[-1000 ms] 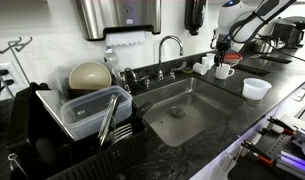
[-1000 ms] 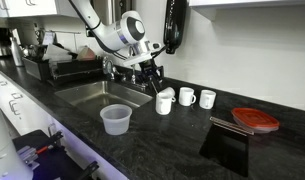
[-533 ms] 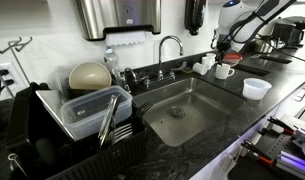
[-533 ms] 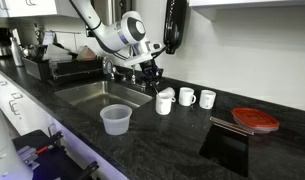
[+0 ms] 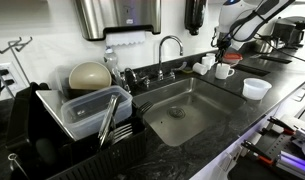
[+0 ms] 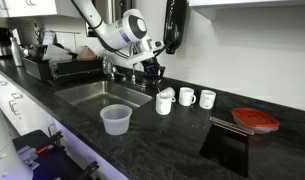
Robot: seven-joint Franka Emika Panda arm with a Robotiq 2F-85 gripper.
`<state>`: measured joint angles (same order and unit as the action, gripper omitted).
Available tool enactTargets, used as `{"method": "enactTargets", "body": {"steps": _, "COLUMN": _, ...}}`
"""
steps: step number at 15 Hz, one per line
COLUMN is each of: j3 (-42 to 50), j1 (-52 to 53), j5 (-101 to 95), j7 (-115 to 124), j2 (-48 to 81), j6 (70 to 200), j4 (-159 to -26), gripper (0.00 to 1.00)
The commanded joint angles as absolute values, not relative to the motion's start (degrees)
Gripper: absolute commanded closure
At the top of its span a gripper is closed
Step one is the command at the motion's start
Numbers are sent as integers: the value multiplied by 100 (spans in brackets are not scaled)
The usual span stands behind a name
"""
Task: Move the spoon from the white cup and put it on the dish rack then put the same cup in the sink
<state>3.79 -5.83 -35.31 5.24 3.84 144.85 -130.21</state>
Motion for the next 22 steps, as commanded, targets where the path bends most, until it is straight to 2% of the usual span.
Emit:
{"method": "enactTargets", "body": {"steps": 1, "j3": 531, "j1": -524, "j5": -3946, "j7": 891, "j2": 326, "j6": 14541, "j4": -12860, "gripper": 99}}
{"method": "enactTargets", "body": {"steps": 5, "j3": 600, "j1": -553, "j5": -4313, "j7": 1253, "j2": 226, "j6": 14530, "j4": -12673, "gripper": 99}}
{"method": "enactTargets", "body": {"steps": 12, "j3": 508, "j1": -512, "j5": -3842, "j7": 1049, "j2": -171, "j6": 14546, "j4": -12847, "gripper": 99}}
{"method": "enactTargets", "body": {"steps": 22, "j3": 388, "j1": 104, "j5": -823, "j7": -1223, "j2": -1624, "j6": 14588, "j4": -13901, "gripper": 99}}
